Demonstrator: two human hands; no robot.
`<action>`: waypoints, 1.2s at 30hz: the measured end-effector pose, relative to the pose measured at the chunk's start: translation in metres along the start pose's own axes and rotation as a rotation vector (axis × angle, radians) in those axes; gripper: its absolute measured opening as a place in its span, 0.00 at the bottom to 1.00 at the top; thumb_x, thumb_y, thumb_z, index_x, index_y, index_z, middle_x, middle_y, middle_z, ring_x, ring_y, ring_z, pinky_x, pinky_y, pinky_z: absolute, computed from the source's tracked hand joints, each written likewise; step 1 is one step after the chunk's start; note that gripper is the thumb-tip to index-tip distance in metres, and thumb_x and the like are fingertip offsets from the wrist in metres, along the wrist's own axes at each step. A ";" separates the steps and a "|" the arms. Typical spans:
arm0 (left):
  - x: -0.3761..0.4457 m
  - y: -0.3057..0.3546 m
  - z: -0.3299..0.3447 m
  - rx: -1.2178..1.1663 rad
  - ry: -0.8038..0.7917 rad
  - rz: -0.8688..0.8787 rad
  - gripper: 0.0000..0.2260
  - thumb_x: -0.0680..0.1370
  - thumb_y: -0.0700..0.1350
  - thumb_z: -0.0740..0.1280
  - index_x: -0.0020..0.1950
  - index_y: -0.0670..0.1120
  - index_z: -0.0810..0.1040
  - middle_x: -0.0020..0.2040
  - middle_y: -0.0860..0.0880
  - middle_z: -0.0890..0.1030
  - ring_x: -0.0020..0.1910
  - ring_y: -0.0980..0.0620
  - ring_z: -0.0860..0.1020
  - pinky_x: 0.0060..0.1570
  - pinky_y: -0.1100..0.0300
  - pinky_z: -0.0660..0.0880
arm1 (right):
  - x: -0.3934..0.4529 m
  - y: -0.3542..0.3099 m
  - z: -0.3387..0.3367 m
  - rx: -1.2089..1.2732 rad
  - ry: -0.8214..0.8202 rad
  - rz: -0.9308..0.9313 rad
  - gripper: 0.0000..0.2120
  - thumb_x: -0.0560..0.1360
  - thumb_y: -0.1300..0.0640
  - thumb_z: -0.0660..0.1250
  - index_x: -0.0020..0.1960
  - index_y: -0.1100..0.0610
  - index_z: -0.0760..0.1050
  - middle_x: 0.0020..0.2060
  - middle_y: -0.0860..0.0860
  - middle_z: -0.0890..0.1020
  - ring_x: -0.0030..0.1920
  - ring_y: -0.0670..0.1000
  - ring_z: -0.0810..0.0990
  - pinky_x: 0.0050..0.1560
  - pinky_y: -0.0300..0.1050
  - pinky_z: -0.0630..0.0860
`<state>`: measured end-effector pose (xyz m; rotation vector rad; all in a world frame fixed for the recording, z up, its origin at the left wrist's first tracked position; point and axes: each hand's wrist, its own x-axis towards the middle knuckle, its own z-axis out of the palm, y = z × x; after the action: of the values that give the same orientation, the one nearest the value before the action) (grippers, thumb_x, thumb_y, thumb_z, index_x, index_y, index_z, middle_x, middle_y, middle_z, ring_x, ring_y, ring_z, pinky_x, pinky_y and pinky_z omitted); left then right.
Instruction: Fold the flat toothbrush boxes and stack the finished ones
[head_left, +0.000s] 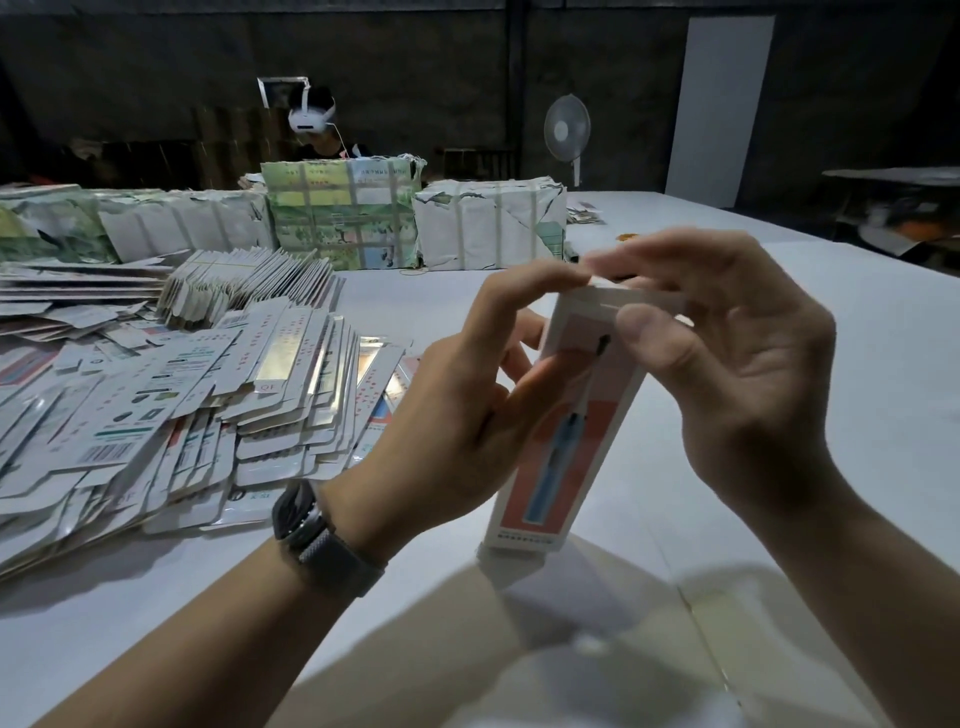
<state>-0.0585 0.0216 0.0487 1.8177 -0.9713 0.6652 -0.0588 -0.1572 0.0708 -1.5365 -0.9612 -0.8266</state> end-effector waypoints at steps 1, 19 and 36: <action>0.000 0.000 -0.001 0.000 0.010 0.000 0.12 0.84 0.52 0.60 0.67 0.54 0.64 0.49 0.44 0.80 0.43 0.39 0.81 0.32 0.41 0.78 | -0.001 0.001 0.001 0.025 0.005 0.014 0.12 0.76 0.59 0.66 0.58 0.51 0.72 0.54 0.48 0.80 0.54 0.48 0.81 0.50 0.41 0.80; 0.002 0.000 -0.006 0.046 0.056 -0.058 0.13 0.82 0.51 0.60 0.67 0.56 0.65 0.48 0.40 0.79 0.43 0.39 0.80 0.32 0.41 0.78 | -0.004 0.012 0.003 0.052 0.019 0.092 0.12 0.73 0.60 0.74 0.52 0.52 0.74 0.52 0.50 0.81 0.46 0.54 0.82 0.46 0.44 0.80; 0.001 -0.008 -0.008 0.036 0.228 -0.106 0.12 0.81 0.52 0.62 0.64 0.56 0.67 0.44 0.44 0.80 0.36 0.48 0.80 0.28 0.56 0.75 | -0.016 0.025 0.021 -0.194 -0.048 0.140 0.25 0.74 0.50 0.72 0.68 0.49 0.68 0.62 0.48 0.75 0.54 0.45 0.78 0.44 0.39 0.80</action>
<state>-0.0516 0.0303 0.0487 1.7658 -0.7115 0.8080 -0.0428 -0.1412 0.0421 -1.7765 -0.8155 -0.8039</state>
